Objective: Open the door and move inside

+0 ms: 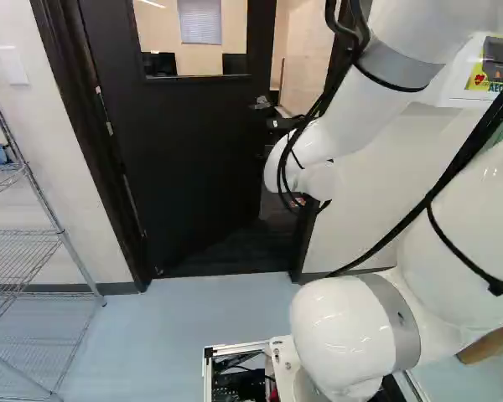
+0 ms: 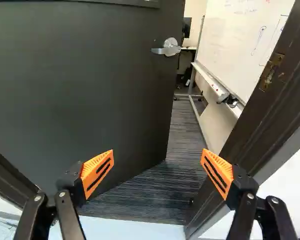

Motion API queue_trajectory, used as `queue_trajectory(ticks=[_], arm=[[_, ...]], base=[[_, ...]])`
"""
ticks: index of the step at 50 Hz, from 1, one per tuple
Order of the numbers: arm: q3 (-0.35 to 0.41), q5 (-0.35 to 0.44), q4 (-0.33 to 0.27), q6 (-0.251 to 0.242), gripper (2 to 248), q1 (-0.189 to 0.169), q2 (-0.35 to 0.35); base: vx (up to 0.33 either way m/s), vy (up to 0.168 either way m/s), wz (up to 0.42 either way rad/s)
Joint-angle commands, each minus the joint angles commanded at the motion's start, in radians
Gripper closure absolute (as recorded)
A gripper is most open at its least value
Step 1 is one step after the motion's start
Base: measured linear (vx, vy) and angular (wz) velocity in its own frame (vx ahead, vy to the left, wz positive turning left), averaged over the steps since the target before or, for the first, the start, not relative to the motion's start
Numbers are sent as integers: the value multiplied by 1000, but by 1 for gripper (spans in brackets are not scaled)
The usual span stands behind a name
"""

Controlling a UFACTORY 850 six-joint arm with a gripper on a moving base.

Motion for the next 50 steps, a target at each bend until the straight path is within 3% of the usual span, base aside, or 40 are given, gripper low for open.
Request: queue_trajectory(ticks=[50], arm=[[0,0,0,0,3,0,0]], base=[[9,8,35]])
